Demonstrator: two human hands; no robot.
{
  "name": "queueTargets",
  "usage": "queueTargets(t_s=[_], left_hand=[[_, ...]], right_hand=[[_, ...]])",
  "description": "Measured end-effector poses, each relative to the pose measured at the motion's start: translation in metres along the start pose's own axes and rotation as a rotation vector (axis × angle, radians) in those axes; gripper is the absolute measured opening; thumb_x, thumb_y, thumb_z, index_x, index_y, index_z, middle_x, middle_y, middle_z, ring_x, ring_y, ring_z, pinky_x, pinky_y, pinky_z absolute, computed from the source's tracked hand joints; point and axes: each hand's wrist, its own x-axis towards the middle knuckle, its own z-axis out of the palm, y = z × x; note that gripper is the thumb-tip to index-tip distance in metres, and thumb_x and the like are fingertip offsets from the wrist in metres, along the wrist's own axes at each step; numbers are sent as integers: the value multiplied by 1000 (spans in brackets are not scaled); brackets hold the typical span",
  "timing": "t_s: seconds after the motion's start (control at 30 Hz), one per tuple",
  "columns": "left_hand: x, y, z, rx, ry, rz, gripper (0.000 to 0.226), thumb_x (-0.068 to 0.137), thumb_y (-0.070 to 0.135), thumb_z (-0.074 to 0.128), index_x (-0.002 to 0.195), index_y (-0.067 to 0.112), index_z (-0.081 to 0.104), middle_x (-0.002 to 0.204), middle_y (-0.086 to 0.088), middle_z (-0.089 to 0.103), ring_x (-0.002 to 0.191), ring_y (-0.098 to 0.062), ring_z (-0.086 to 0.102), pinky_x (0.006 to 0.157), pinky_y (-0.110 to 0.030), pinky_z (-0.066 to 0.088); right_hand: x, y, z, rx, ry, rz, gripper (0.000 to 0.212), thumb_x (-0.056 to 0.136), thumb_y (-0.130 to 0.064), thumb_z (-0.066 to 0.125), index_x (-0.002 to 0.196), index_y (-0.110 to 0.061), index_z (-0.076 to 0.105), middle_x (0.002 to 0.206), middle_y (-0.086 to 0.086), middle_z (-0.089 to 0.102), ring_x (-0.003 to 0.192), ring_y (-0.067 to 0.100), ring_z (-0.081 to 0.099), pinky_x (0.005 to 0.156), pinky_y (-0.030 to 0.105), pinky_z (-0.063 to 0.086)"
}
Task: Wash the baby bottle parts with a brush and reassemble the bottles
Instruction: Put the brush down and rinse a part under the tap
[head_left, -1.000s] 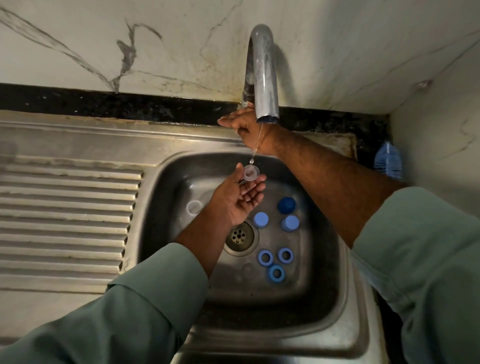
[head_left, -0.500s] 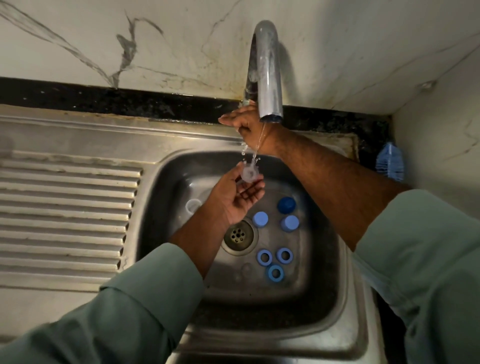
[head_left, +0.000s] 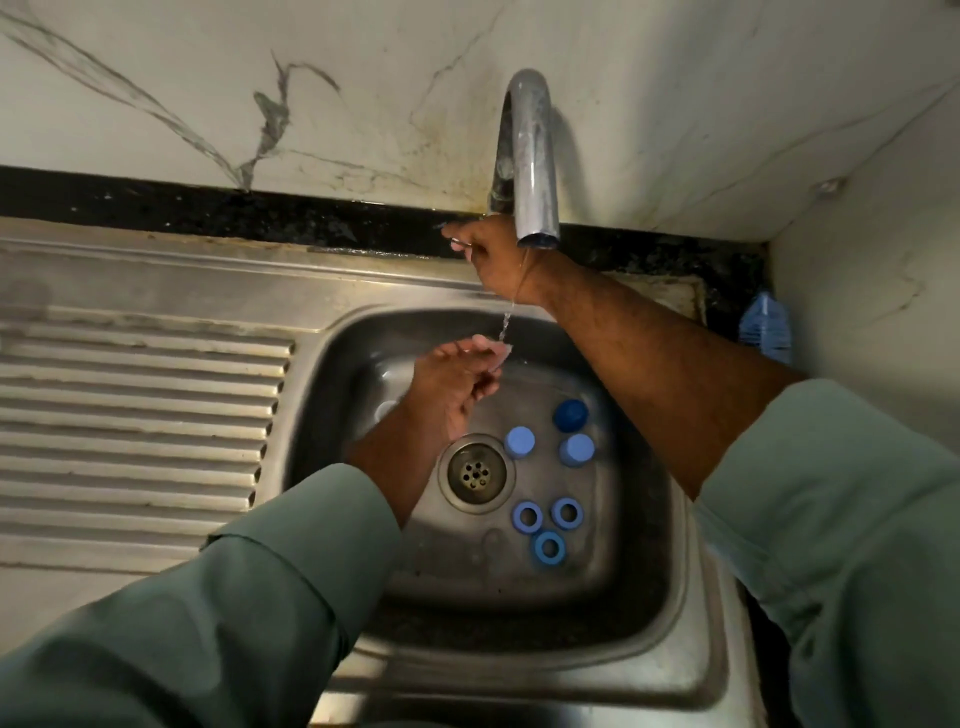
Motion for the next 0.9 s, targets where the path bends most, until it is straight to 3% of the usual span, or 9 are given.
queueTargets(t_s=[0.1,0.17,0.23,0.3,0.37,0.47,0.63,0.77,0.9], left_hand=[[-12,6,-2,232,-5,240,22,82,-9,67,76,12,61,77,-5,66,71,-14,65,75,-31,54],[-18,7,-5,577,10,443,22,81,0,71,73,20,65,83,-4,69,76,-14,67,78,-33,55],[-27,13,-7,976,30,581,16,79,14,77,91,24,72,101,-3,71,91,-18,67,85,-35,55],[-39,25,-12,976,88,735,21,82,16,74,103,20,72,107,-4,70,95,-19,66,88,-36,54],[-46,31,-23,969,173,876,21,85,16,71,106,18,70,107,-5,69,97,-20,64,89,-37,53],[-52,13,-48,1337,100,658,25,87,25,70,111,18,67,110,-6,67,103,-25,63,93,-41,51],[-79,5,-83,1323,127,560,16,82,33,74,94,24,67,105,-4,70,99,-25,65,84,-34,51],[-102,47,-145,1095,303,674,13,76,27,79,80,25,67,82,-1,69,79,-23,65,70,-33,51],[-107,79,-236,1101,389,625,26,79,14,74,103,22,70,94,-6,67,89,-28,65,78,-31,48]], right_hand=[[-25,-3,-16,120,192,48,28,92,5,53,119,11,54,110,19,65,98,17,62,86,18,49],[-46,-5,-19,127,227,30,22,89,9,54,105,-4,62,91,0,65,83,2,63,84,19,50],[-48,-3,-12,104,241,-9,26,86,10,55,107,-6,62,98,3,66,92,8,63,96,30,49],[-49,-2,-8,78,279,-18,28,87,5,57,112,-7,62,110,12,66,105,20,62,100,37,47],[-62,2,-6,10,305,-41,31,90,0,57,119,-9,60,113,10,65,107,17,60,96,29,46],[-90,20,3,-236,261,-5,25,91,-8,58,115,-5,64,111,9,65,98,15,57,88,26,42],[-129,36,37,-490,58,14,36,91,-15,60,127,-11,60,129,9,60,119,23,56,103,32,42],[-125,7,80,-568,-44,-78,32,92,-14,58,123,-10,63,127,9,62,118,23,57,102,32,41],[-101,-29,152,-544,-130,-165,27,90,-11,60,115,-8,68,117,11,68,110,24,62,98,32,45]])
